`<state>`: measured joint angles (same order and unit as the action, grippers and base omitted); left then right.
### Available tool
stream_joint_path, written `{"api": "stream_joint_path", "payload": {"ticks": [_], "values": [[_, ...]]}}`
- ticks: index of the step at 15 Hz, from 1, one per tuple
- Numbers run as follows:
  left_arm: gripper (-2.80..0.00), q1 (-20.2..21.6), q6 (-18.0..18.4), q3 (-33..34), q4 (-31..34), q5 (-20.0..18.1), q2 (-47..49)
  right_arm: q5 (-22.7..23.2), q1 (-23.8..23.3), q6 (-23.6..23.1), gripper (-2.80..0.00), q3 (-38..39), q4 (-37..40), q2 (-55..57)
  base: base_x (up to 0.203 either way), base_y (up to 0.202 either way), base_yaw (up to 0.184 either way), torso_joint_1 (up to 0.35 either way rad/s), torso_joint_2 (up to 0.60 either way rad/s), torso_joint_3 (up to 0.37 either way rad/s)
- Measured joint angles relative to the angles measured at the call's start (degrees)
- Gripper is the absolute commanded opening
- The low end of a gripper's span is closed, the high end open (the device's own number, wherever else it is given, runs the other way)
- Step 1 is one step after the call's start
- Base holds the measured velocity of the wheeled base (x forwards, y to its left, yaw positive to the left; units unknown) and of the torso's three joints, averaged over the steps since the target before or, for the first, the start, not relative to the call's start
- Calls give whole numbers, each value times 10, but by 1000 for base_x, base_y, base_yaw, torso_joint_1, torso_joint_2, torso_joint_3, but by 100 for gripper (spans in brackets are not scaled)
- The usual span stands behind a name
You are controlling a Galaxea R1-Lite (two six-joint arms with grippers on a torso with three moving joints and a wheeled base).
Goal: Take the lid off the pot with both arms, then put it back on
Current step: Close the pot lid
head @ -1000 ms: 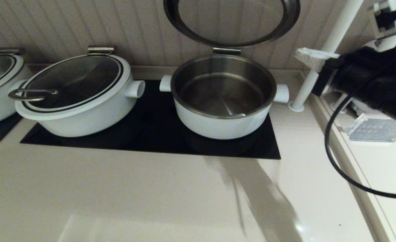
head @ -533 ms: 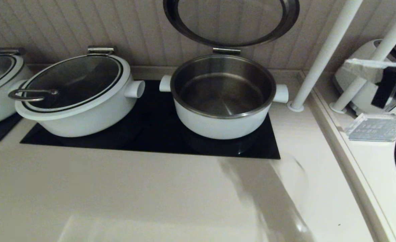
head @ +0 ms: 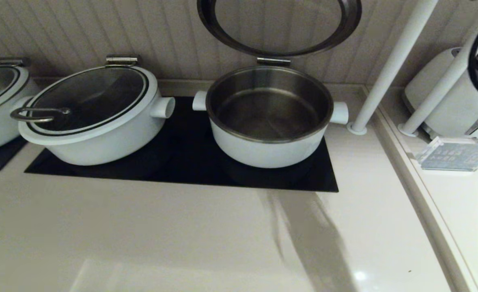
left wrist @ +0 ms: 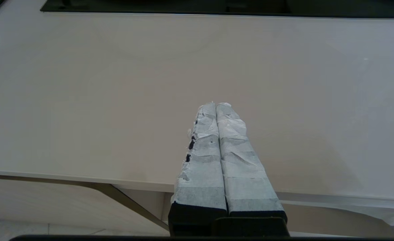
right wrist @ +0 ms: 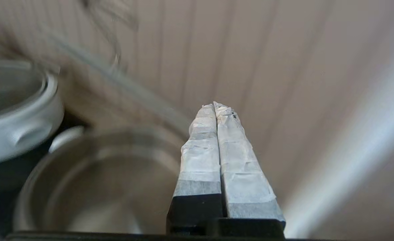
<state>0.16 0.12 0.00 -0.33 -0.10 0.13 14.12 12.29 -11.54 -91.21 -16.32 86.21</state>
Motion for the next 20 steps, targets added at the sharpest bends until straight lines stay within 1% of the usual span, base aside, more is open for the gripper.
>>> {"api": "stream_joint_path", "payload": {"ticks": [2, 4, 7, 9, 12, 20], "values": [[-280, 0, 0, 0, 0, 0, 0, 14, -1, -1, -280, -65, -43, 62, 0, 0, 0, 0, 0, 0], [-280, 0, 0, 0, 0, 0, 0, 27, -1, -1, -280, -105, -81, 113, 0, 0, 0, 0, 0, 0], [-280, 0, 0, 0, 0, 0, 0, 41, -1, -1, -280, -157, -116, 172, 0, 0, 0, 0, 0, 0], [-280, 0, 0, 0, 0, 0, 0, 50, -1, -1, -280, -193, -127, 206, 0, 0, 0, 0, 0, 0], [-280, 0, 1, 0, 0, 0, 0, 66, -1, -1, -280, -205, -142, 235, 0, 0, 0, 0, 0, 0], [-280, 0, 0, 0, 0, 0, 0, 74, 2, 0, -280, -192, -161, 265, 0, 0, 0, 0, 0, 0]]}}
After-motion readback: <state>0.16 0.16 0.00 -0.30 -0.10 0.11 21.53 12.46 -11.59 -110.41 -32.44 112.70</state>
